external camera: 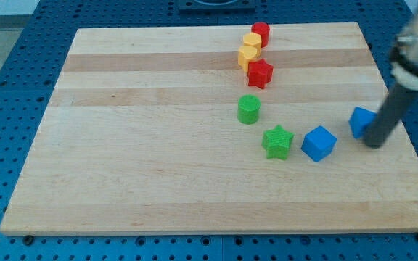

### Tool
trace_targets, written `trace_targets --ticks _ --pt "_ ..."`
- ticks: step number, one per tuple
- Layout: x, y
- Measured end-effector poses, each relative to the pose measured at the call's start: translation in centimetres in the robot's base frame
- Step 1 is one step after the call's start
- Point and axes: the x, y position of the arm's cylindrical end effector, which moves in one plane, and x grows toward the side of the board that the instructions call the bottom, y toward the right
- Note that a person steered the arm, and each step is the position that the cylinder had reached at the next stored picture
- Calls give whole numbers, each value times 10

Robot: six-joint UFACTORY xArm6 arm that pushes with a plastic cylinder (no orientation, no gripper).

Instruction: Push the blue blocks into the green star diagonally

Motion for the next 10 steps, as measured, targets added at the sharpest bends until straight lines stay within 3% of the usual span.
trace_targets --ticks 1,3,4,6,7,8,10 --pt "0 -1" --pt "-24 67" --pt "-45 51" --pt "-38 -54" --pt "-38 -46" --pt "-20 -15" --pt "44 -84"
